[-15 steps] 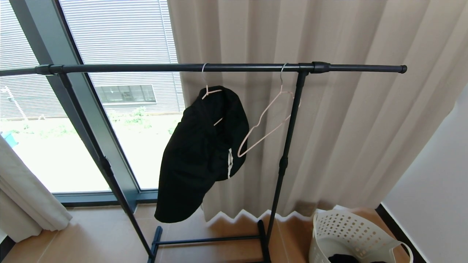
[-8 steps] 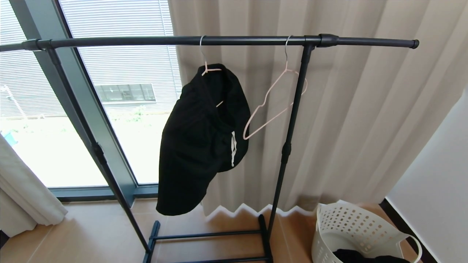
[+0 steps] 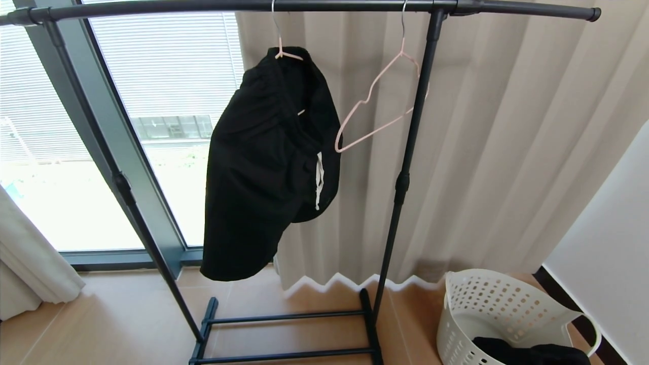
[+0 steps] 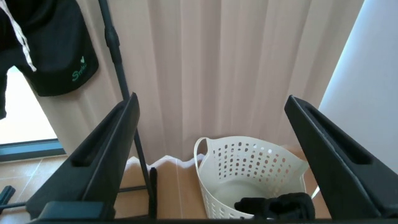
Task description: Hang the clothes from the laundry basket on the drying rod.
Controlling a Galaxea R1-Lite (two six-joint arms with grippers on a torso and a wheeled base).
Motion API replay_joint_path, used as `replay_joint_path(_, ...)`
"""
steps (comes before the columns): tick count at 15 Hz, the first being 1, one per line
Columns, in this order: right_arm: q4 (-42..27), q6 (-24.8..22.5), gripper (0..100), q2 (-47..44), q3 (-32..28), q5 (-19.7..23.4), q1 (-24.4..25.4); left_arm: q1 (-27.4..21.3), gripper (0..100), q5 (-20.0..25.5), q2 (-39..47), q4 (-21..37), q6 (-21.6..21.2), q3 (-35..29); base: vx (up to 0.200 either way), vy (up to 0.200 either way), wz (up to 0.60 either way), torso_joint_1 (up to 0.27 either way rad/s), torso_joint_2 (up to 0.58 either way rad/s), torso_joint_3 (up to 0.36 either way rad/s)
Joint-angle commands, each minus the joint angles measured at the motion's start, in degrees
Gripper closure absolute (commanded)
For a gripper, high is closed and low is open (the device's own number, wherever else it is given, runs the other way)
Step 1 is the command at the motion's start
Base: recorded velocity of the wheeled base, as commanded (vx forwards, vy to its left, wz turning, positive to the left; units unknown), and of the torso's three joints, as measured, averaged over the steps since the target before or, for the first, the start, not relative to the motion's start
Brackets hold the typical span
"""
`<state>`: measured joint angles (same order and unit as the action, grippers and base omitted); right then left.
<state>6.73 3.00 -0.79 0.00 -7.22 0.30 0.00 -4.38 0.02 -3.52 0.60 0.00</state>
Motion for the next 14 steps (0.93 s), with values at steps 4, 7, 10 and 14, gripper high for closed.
replay_joint_path(4,-0.05,-0.01,0,-0.09,0.00,0.01,0.05,0.00,0,-0.02,-0.02,0.01,0.02,0.00,0.000,0.000,0.00,-0.139,0.47,0.339)
replay_joint_path(7,0.04,-0.01,0,-0.09,0.00,0.01,0.05,0.00,0,-0.02,-0.02,0.01,0.02,0.00,0.000,0.000,0.00,-0.098,0.46,0.359)
replay_joint_path(10,-0.05,-0.01,0,-0.09,0.00,0.01,-0.04,0.00,0,-0.02,-0.02,0.01,0.02,0.00,0.000,0.000,0.00,-0.063,0.44,0.380)
replay_joint_path(14,0.04,-0.01,0,-0.09,0.00,0.01,0.05,0.00,0,-0.02,-0.02,0.01,0.02,0.00,0.000,0.000,0.00,-0.016,0.34,0.316)
